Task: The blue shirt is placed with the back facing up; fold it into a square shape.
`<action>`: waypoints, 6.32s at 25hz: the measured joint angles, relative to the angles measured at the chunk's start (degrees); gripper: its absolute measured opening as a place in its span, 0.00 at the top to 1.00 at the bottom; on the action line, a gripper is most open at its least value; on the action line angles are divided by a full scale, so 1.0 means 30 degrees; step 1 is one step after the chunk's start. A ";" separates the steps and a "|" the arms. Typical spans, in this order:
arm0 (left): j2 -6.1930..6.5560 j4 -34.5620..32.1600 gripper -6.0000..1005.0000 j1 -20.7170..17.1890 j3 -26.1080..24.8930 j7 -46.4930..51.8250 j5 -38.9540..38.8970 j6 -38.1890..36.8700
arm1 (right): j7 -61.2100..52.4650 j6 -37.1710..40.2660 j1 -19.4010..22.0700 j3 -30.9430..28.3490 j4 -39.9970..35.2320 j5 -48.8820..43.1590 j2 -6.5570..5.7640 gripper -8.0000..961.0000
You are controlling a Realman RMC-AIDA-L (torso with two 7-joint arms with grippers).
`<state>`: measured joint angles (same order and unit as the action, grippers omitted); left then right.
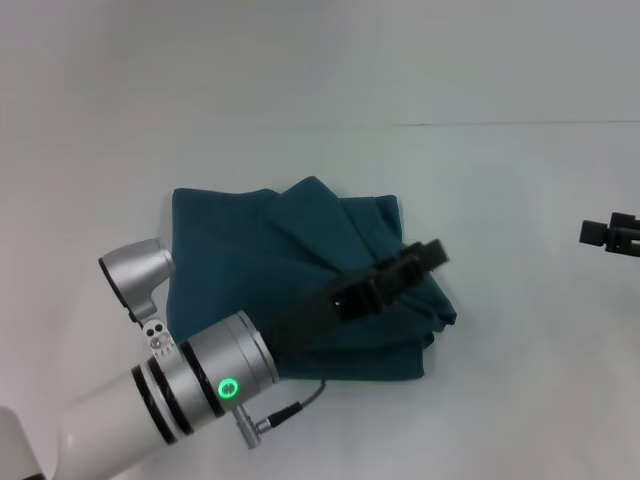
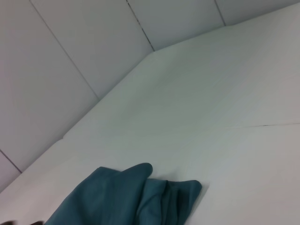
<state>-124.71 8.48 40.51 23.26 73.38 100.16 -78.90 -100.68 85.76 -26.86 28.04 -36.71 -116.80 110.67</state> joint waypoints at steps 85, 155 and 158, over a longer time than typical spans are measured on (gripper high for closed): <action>0.0556 -1.6401 0.10 -0.5836 0.3321 0.0409 0.4727 -0.4984 | -1.5060 -0.8394 -1.1517 1.5197 0.1107 -0.8204 0.3150 0.17; 0.0585 -1.6305 0.13 -0.5590 0.3065 0.0261 0.4503 -0.4782 | -1.4514 -0.9035 -0.9471 1.5462 -0.0657 -0.6992 0.3068 0.99; 0.0585 -1.6304 0.13 -0.5546 0.3059 0.0260 0.4497 -0.4782 | -1.4514 -0.9039 -0.8797 1.4861 -0.1164 -0.6934 0.3074 0.99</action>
<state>-122.96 -40.43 23.87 32.43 74.17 113.65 -93.25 -144.22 58.65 -53.25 72.62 -40.20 -137.61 119.89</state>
